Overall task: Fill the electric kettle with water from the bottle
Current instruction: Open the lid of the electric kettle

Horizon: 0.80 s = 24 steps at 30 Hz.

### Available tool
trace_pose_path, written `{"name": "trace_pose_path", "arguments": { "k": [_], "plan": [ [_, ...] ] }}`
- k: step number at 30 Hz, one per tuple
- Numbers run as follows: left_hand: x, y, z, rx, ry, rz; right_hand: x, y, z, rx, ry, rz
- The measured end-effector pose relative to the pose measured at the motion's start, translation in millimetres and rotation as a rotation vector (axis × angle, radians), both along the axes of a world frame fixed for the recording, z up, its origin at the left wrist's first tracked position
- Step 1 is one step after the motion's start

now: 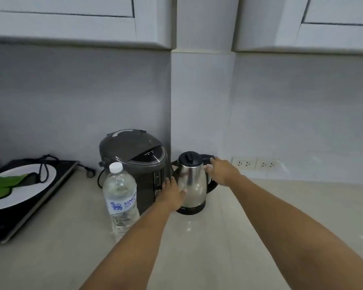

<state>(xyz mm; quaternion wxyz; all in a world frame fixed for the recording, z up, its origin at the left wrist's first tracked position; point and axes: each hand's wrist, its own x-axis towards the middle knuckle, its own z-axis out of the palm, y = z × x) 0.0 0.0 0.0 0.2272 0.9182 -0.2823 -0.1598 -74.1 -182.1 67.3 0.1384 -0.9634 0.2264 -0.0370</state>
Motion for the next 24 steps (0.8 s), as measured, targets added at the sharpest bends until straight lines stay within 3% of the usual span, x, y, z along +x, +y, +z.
{"name": "trace_pose_path", "arguments": {
  "k": [3, 13, 24],
  "plan": [
    [7.6, -9.1, -10.0, 0.006, -0.012, 0.059, 16.7, 1.8, -8.5, -0.035, -0.074, 0.026],
    [25.4, -33.4, -41.8, -0.264, 0.052, 0.197, 64.8, -10.5, -20.0, -0.041, -0.099, 0.155],
    [24.8, -32.9, -68.4, -0.393, 0.146, 0.219, 71.4, -14.1, -38.6, -0.135, -0.377, 0.146]
  ]
}}
